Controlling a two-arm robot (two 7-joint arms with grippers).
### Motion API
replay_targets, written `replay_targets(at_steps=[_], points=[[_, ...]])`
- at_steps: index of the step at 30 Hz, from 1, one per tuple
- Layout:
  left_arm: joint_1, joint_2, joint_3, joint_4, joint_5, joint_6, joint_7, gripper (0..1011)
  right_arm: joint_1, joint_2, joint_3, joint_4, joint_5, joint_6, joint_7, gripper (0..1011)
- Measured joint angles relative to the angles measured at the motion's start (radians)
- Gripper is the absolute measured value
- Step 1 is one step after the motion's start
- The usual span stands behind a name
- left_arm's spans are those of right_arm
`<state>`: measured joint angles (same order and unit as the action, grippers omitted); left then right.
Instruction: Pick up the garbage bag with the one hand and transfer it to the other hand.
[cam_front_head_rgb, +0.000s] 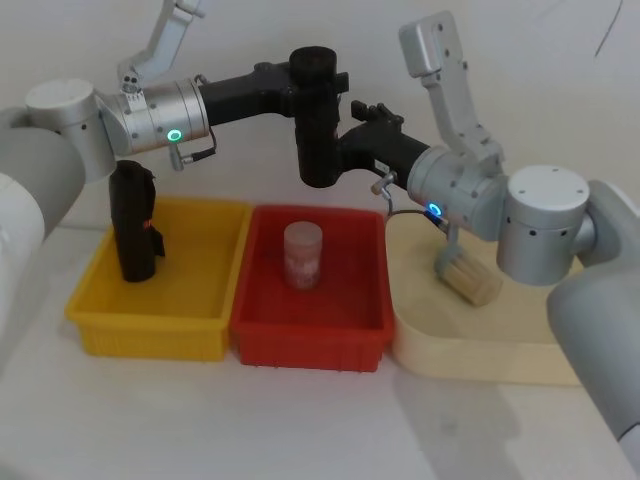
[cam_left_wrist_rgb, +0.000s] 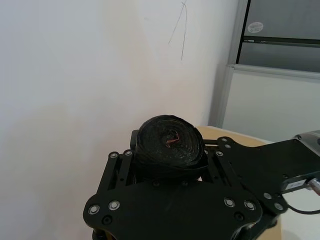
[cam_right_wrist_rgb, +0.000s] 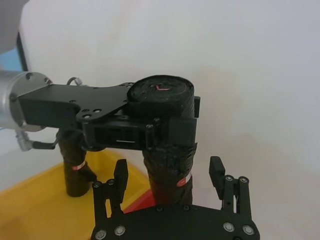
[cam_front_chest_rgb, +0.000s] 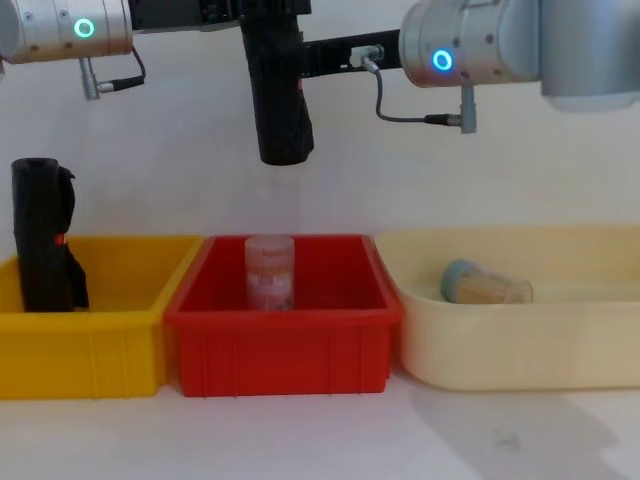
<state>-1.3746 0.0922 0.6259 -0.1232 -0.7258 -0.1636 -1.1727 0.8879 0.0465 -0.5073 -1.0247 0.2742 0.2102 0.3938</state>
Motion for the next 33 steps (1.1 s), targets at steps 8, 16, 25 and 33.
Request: replay_targets(at_steps=[8, 16, 25, 33], points=[[0.000, 0.000, 0.000, 0.000, 0.000, 0.000, 0.000, 523, 0.016, -0.031, 0.001, 0.052, -0.018, -0.032, -0.037, 1001], [0.000, 0.000, 0.000, 0.000, 0.000, 0.000, 0.000, 523, 0.029, -0.055, 0.002, 0.089, -0.024, -0.045, -0.046, 1001], [0.000, 0.000, 0.000, 0.000, 0.000, 0.000, 0.000, 523, 0.041, -0.080, 0.009, 0.120, -0.028, -0.052, -0.054, 1001], [0.000, 0.000, 0.000, 0.000, 0.000, 0.000, 0.000, 523, 0.063, -0.110, 0.016, 0.168, -0.031, -0.063, -0.066, 1001]])
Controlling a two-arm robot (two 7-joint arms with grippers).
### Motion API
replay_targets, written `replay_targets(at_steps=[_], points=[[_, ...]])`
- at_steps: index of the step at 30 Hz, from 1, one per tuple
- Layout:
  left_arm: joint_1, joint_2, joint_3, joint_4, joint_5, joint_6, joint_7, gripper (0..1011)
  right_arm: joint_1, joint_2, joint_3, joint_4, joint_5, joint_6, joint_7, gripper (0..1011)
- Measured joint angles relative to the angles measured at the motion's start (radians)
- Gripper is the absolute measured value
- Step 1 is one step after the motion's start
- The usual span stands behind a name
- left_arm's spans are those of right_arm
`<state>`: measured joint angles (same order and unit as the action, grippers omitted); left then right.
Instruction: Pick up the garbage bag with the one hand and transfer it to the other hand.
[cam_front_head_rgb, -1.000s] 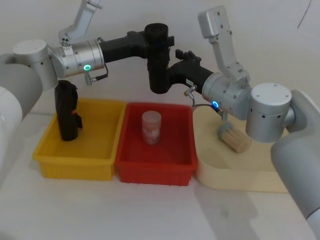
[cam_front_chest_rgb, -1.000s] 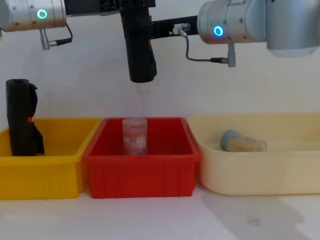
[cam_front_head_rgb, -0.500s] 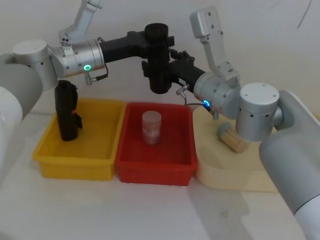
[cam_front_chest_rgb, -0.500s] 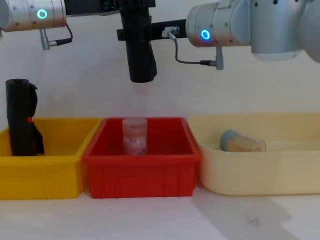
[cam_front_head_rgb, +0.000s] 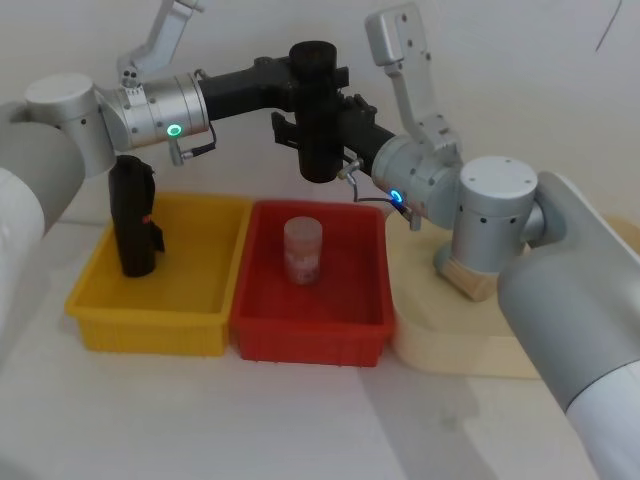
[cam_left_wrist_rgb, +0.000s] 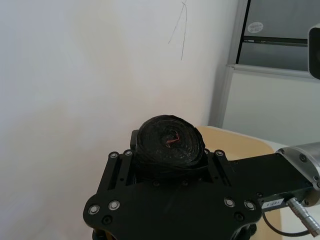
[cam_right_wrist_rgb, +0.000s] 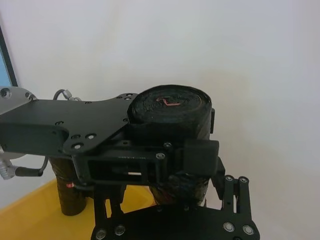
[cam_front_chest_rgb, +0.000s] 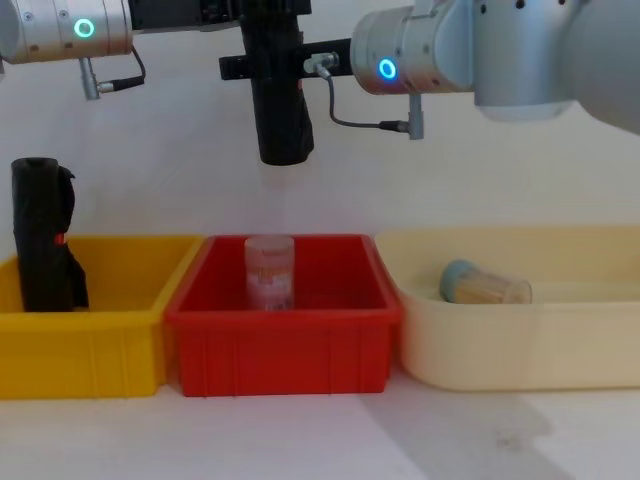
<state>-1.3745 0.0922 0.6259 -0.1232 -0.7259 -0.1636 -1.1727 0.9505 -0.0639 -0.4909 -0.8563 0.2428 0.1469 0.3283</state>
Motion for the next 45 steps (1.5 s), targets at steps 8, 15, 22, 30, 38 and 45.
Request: replay_targets(at_steps=[8, 15, 22, 30, 38, 45], points=[[0.000, 0.000, 0.000, 0.000, 0.000, 0.000, 0.000, 523, 0.015, -0.023, 0.007, 0.040, -0.004, -0.014, -0.007, 1001], [0.000, 0.000, 0.000, 0.000, 0.000, 0.000, 0.000, 523, 0.023, -0.034, 0.009, 0.060, -0.006, -0.021, -0.011, 928], [0.000, 0.000, 0.000, 0.000, 0.000, 0.000, 0.000, 523, 0.028, -0.041, 0.011, 0.072, -0.007, -0.024, -0.013, 738], [0.000, 0.000, 0.000, 0.000, 0.000, 0.000, 0.000, 523, 0.031, -0.045, 0.012, 0.079, -0.008, -0.027, -0.015, 536], [0.000, 0.000, 0.000, 0.000, 0.000, 0.000, 0.000, 523, 0.032, -0.047, 0.013, 0.082, -0.009, -0.028, -0.016, 536], [0.000, 0.000, 0.000, 0.000, 0.000, 0.000, 0.000, 523, 0.033, -0.048, 0.013, 0.084, -0.008, -0.029, -0.016, 536]])
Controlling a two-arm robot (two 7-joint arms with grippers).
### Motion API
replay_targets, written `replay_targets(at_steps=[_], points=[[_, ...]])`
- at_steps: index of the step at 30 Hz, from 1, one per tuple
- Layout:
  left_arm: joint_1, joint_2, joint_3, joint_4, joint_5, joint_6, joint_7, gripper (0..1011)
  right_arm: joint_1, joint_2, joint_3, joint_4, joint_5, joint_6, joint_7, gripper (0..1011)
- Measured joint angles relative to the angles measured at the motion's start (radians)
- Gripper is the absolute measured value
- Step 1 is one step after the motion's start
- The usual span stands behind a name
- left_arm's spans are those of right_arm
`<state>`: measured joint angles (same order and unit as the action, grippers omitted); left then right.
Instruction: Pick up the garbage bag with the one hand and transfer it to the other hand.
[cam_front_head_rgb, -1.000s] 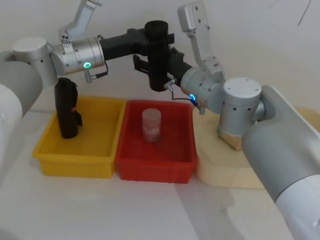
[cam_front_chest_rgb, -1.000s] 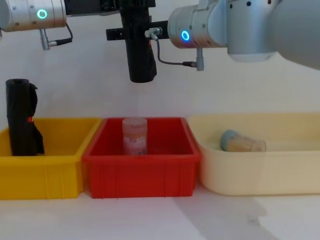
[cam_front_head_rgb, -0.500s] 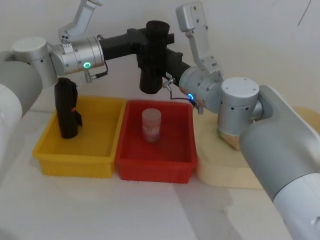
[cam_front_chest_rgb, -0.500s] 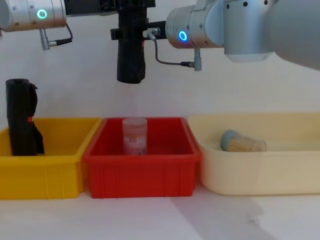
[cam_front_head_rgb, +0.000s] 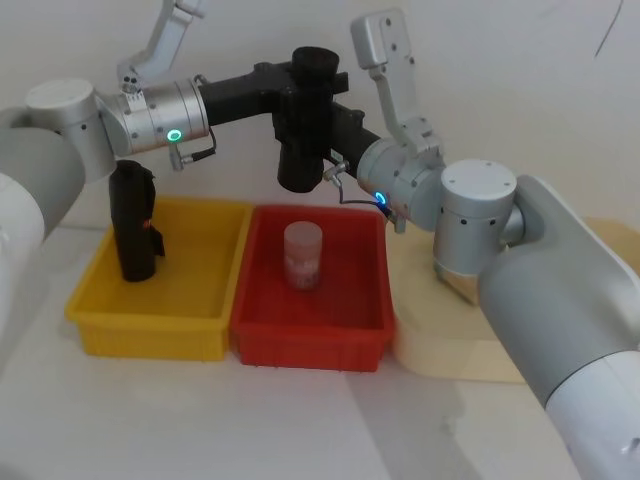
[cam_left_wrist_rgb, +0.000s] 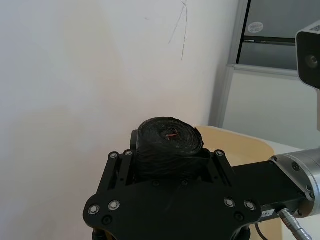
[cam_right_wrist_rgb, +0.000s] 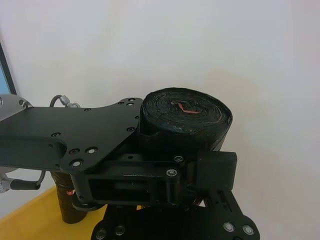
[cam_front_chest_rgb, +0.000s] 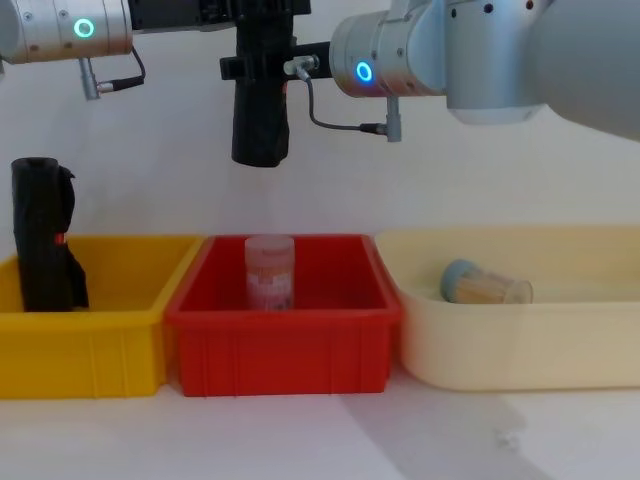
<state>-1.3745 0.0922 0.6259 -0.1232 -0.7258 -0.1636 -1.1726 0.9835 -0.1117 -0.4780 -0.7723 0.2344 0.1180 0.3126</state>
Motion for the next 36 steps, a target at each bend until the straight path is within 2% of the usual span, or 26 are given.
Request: replay_targets(at_steps=[9, 24, 36], points=[[0.000, 0.000, 0.000, 0.000, 0.000, 0.000, 0.000, 547, 0.001, -0.001, 0.000, 0.001, 0.000, 0.000, 0.000, 536], [0.000, 0.000, 0.000, 0.000, 0.000, 0.000, 0.000, 980, 0.007, -0.005, 0.009, 0.023, -0.002, -0.024, -0.003, 535], [0.000, 0.000, 0.000, 0.000, 0.000, 0.000, 0.000, 1001, 0.038, 0.005, 0.031, 0.083, -0.025, -0.075, -0.053, 533]])
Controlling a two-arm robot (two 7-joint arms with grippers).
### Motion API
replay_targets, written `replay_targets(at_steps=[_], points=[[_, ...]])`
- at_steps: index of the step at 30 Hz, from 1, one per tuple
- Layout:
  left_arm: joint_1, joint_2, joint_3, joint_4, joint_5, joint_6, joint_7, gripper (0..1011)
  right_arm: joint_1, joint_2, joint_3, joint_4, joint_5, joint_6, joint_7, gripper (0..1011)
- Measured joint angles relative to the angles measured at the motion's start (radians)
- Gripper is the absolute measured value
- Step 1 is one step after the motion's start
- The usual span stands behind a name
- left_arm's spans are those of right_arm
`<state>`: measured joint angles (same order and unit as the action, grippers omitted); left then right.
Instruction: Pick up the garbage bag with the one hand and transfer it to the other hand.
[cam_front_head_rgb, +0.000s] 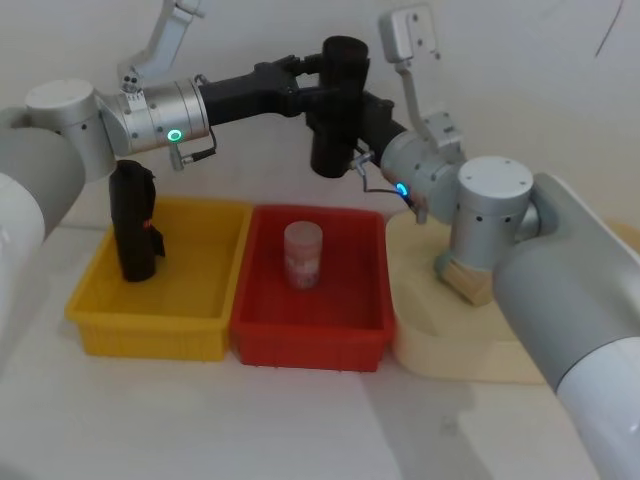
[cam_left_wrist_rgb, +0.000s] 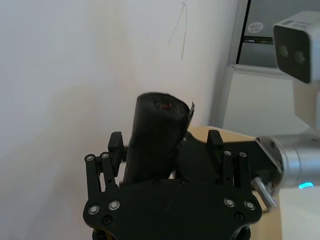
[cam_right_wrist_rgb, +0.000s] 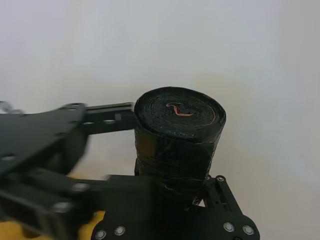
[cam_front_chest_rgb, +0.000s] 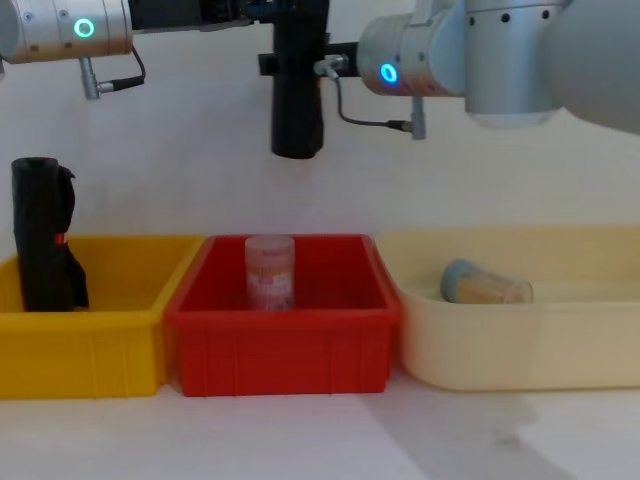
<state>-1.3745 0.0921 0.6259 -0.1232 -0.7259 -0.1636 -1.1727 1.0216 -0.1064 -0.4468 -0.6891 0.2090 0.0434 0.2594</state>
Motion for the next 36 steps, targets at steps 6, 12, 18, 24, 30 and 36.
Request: replay_targets(at_steps=[6, 12, 18, 24, 30, 36], points=[[0.000, 0.000, 0.000, 0.000, 0.000, 0.000, 0.000, 1001, 0.005, 0.027, 0.016, 0.004, -0.006, -0.002, -0.013, 533], [0.000, 0.000, 0.000, 0.000, 0.000, 0.000, 0.000, 1001, -0.021, 0.091, 0.045, -0.063, -0.007, 0.030, -0.018, 533], [0.000, 0.000, 0.000, 0.000, 0.000, 0.000, 0.000, 1001, -0.069, 0.161, 0.072, -0.163, 0.000, 0.075, -0.006, 533], [0.000, 0.000, 0.000, 0.000, 0.000, 0.000, 0.000, 1001, -0.131, 0.244, 0.103, -0.291, 0.010, 0.131, 0.019, 533], [0.000, 0.000, 0.000, 0.000, 0.000, 0.000, 0.000, 1001, -0.172, 0.305, 0.123, -0.376, 0.012, 0.170, 0.042, 533], [0.000, 0.000, 0.000, 0.000, 0.000, 0.000, 0.000, 1001, -0.194, 0.343, 0.130, -0.422, 0.011, 0.193, 0.063, 533]])
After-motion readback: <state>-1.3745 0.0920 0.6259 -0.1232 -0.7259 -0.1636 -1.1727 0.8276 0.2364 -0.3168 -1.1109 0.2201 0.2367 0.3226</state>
